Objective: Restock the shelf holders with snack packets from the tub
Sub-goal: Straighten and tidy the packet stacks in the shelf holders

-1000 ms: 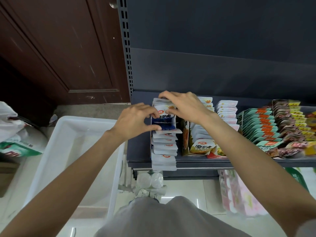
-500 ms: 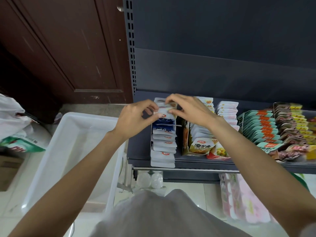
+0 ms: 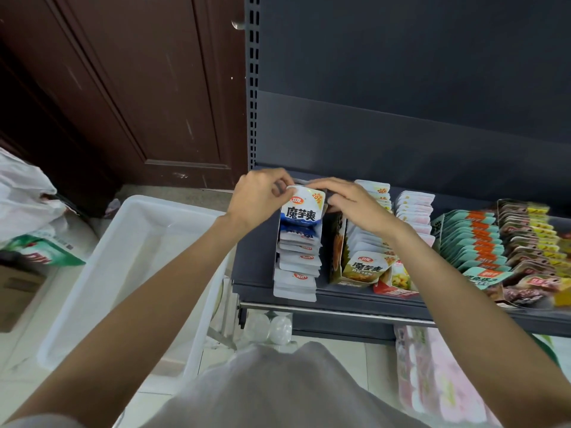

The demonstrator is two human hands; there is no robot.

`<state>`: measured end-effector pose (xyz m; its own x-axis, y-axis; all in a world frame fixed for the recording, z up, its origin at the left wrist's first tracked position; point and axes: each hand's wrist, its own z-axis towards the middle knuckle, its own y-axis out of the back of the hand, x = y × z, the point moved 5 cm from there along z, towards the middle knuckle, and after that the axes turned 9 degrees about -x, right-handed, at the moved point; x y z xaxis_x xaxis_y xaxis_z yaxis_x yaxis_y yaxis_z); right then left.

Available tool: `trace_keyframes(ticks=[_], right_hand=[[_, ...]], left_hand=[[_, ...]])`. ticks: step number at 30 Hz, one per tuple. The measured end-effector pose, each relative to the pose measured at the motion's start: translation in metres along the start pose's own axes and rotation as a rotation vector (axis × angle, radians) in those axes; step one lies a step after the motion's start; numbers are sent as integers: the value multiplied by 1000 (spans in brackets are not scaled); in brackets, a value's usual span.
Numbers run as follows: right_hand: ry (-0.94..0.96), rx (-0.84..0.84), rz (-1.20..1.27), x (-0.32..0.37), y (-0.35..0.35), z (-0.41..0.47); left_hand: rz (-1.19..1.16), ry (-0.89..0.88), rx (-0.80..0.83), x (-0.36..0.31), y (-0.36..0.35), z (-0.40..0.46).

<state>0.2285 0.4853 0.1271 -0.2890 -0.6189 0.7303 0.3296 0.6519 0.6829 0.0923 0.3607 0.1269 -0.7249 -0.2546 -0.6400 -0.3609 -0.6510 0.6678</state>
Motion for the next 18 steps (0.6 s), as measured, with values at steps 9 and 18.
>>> trace_keyframes(ticks=[9,18], right_hand=[[140,-124,-352,4,-12,-2],[150,-119,-345,5,-11,-2]], left_hand=[[90,-576,-73,-21,22,-56],[46,-517,269,-12,-1,-63]])
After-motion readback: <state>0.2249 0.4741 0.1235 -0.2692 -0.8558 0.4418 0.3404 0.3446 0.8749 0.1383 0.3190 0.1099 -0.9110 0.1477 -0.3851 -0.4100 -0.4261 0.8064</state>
